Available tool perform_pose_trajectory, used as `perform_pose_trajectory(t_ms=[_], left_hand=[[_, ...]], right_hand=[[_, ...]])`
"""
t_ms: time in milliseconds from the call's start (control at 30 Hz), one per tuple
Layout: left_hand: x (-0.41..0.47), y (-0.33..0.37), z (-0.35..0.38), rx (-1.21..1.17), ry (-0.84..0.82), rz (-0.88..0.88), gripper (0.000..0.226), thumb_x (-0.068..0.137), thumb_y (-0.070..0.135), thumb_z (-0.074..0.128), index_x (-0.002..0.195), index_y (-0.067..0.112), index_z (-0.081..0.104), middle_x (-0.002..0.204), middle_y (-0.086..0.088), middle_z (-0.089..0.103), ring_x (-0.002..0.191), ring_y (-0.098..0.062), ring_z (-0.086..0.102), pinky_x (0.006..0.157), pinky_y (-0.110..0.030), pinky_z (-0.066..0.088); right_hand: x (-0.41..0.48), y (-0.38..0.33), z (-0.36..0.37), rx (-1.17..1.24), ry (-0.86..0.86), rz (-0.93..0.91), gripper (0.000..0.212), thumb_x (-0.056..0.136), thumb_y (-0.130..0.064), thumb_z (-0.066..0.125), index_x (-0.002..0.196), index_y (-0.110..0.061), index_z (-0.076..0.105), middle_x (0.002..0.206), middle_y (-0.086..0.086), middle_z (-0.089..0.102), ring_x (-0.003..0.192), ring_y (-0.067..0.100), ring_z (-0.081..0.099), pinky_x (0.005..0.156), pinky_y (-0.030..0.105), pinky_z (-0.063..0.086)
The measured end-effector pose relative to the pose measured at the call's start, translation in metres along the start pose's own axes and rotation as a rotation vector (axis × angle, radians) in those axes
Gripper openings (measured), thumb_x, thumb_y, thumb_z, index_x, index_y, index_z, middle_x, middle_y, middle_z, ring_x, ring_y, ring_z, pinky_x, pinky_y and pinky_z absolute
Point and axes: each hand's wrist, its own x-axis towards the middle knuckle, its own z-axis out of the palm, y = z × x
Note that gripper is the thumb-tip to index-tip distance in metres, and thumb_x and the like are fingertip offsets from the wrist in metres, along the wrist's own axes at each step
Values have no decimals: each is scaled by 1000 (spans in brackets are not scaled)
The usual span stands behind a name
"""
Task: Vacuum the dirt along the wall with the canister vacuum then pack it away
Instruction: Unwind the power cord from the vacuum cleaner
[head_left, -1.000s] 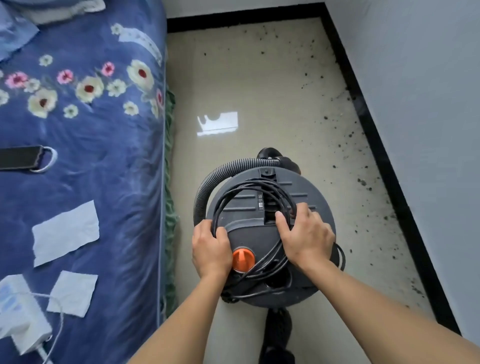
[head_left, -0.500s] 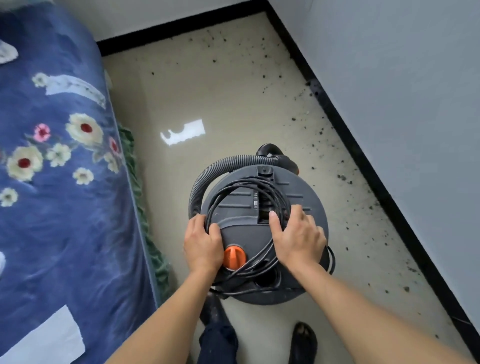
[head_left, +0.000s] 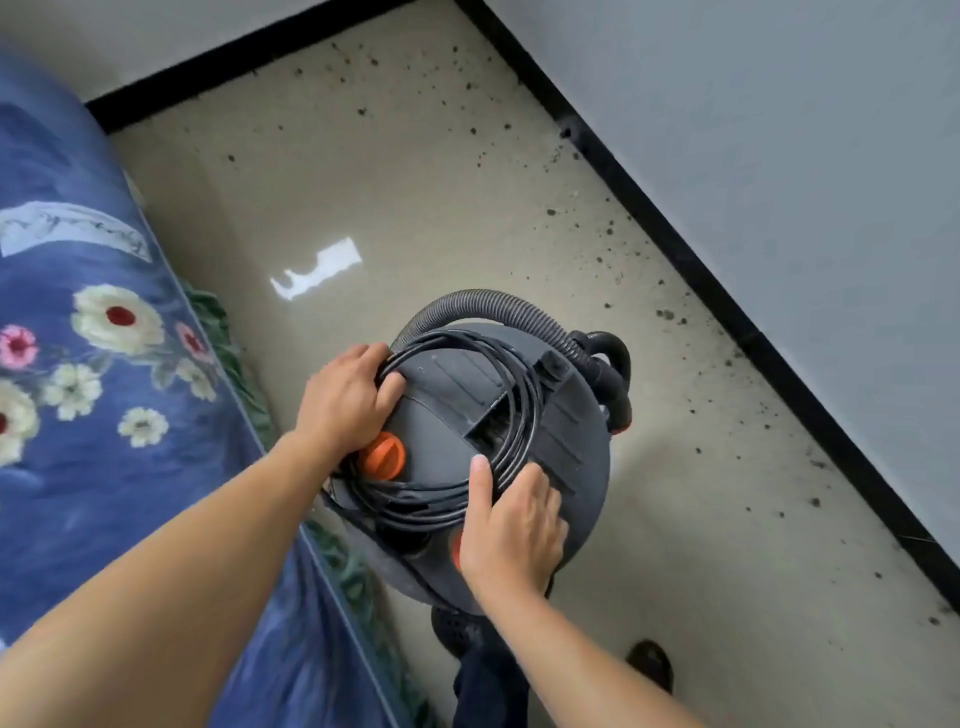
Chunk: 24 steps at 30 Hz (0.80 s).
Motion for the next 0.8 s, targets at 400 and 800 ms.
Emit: perform_pose_trajectory(t_ms=[400, 800], left_hand=[[-89, -7, -14, -294, 223, -674, 70, 86, 56, 58, 142, 19, 38, 144, -7, 41, 134, -29, 36, 107, -49, 29], [-126, -4, 16, -539, 177, -671, 83, 94, 37, 57, 155, 16, 6, 160, -5, 18, 146, -22, 16, 119, -39, 19]], right_hand=[[58, -1, -69, 89, -4, -348, 24, 92, -47, 58, 99, -24, 64, 90, -11, 60, 99, 21, 60, 71, 29, 38], [120, -92, -17, -93, -567, -464, 23, 77, -37, 67, 76, -14, 70, 65, -2, 71, 77, 21, 69, 83, 41, 54]])
